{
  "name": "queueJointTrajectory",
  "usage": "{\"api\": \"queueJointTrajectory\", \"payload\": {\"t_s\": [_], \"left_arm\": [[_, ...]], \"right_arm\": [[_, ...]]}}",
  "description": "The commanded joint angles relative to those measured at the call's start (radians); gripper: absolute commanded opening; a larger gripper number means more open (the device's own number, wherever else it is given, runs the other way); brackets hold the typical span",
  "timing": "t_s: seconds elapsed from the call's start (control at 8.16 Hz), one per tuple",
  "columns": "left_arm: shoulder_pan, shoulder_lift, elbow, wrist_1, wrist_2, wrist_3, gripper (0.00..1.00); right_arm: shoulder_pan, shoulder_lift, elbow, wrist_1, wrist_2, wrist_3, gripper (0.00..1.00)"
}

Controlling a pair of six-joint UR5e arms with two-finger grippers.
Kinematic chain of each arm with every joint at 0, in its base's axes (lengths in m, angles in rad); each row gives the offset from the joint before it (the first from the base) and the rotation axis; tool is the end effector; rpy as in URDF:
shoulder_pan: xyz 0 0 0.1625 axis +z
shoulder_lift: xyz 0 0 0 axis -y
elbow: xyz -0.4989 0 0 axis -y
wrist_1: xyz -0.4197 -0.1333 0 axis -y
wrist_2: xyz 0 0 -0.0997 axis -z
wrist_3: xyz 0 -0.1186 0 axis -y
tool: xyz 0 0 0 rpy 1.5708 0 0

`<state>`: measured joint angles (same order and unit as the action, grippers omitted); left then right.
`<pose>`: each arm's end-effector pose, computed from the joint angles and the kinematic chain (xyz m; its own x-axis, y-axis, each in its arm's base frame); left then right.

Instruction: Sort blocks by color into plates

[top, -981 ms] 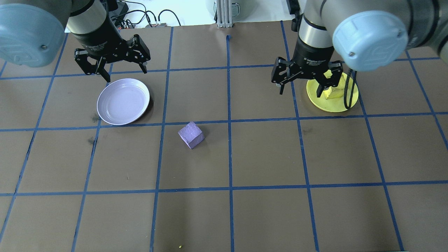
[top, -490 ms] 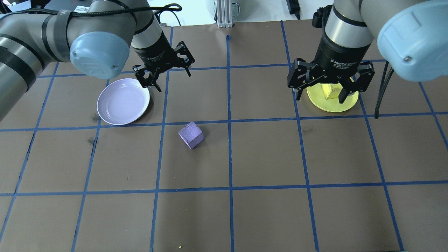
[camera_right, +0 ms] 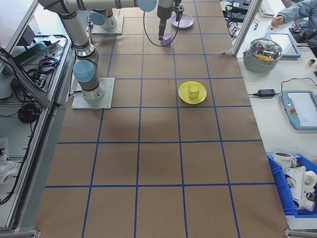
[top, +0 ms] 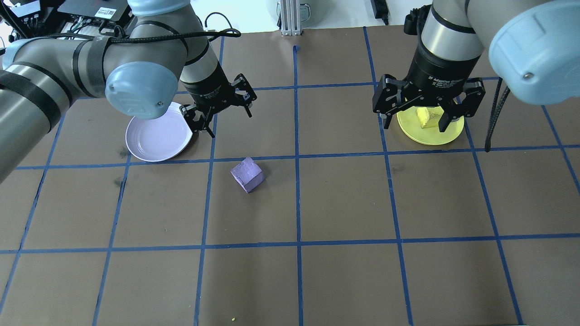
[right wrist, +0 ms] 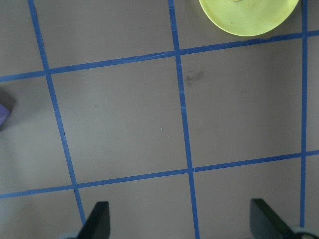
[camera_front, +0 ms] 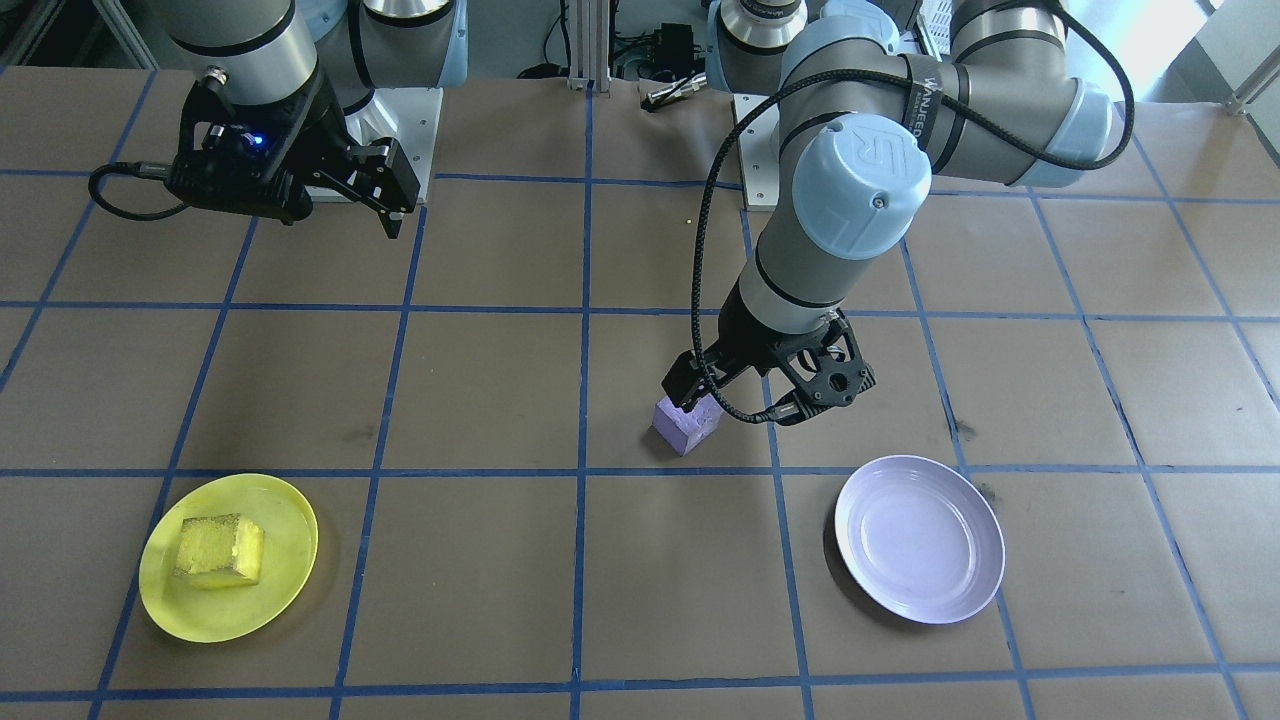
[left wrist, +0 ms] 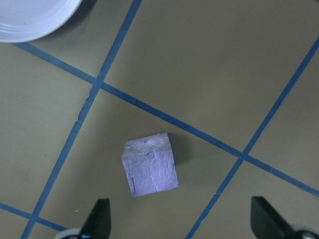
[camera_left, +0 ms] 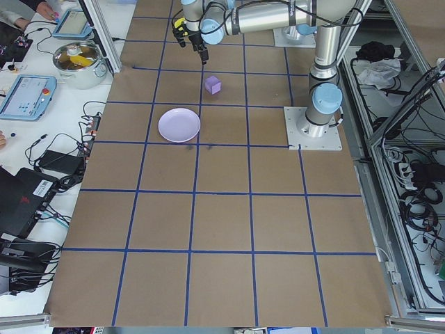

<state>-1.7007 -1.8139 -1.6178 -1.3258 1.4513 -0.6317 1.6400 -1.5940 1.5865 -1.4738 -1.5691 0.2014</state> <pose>-0.2261 -0.5922 0.4045 -0.8715 -0.4855 0.0695 -0.4773 0.8722 0.1067 0.1675 -0.4864 0.5374 -0.9912 0.1312 0.0162 0.1321 0.9873 0.0879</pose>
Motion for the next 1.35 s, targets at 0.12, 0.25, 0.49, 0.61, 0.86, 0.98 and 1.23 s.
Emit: {"api": "queueJointTrajectory", "payload": {"t_s": [0.12, 0.25, 0.49, 0.61, 0.86, 0.98, 1.23], "left_arm": [[-0.001, -0.012, -0.02, -0.016, -0.005, -0.072, 1.0], [-0.001, -0.012, -0.046, -0.004, -0.003, -0.078, 1.0], [0.001, -0.025, -0.077, 0.016, -0.003, -0.135, 1.0], [0.001, -0.051, -0.076, 0.019, -0.008, -0.182, 1.0], [0.001, -0.097, -0.076, 0.039, -0.038, -0.238, 1.0], [0.001, -0.107, -0.077, 0.037, -0.037, -0.232, 1.0], [-0.002, -0.166, -0.08, 0.037, -0.04, -0.227, 1.0]], "right_arm": [[0.0, -0.001, 0.0, 0.003, -0.005, 0.0, 1.0], [0.0, -0.001, 0.0, 0.004, -0.005, 0.0, 1.0], [0.001, -0.001, 0.0, 0.006, -0.005, 0.0, 1.0], [0.001, -0.001, 0.0, 0.007, -0.008, 0.0, 1.0], [0.001, -0.001, 0.0, 0.007, -0.025, 0.0, 1.0], [0.001, -0.001, 0.0, 0.009, -0.025, 0.0, 1.0], [0.001, -0.001, 0.0, 0.009, -0.045, -0.002, 1.0]]}}
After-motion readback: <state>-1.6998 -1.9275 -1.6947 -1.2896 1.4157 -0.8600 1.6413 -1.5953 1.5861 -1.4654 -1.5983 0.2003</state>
